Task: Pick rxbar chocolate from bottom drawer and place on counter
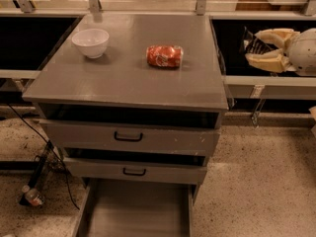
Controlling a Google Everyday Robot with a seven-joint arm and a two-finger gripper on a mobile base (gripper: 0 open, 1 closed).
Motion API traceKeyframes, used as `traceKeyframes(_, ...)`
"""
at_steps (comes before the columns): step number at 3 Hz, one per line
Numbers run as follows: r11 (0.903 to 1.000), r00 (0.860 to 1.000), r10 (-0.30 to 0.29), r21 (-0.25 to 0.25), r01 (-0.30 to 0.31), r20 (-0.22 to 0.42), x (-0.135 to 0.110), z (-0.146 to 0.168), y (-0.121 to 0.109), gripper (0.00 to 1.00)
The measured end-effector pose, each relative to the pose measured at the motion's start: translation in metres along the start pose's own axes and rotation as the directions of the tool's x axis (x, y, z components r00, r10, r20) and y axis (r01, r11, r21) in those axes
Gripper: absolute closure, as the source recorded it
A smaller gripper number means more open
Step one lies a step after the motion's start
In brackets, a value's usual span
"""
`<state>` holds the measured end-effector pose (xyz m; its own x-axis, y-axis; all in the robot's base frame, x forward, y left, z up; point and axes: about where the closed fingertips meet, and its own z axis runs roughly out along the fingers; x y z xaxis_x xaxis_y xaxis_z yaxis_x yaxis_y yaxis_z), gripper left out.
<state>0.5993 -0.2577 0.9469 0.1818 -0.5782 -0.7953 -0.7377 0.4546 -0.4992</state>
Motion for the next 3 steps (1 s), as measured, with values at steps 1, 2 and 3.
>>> traceKeyframes(1, 0.9989, 0.997, 0.005, -0.047, -0.002, 0.072, -0.008, -0.001, 0.028, 1.0)
traceKeyframes(2, 0.9989, 0.997, 0.005, -0.048, -0.002, 0.072, -0.008, -0.001, 0.029, 1.0)
traceKeyframes(3, 0.9967, 0.996, 0.003, -0.081, 0.005, 0.092, -0.015, 0.013, 0.032, 1.0)
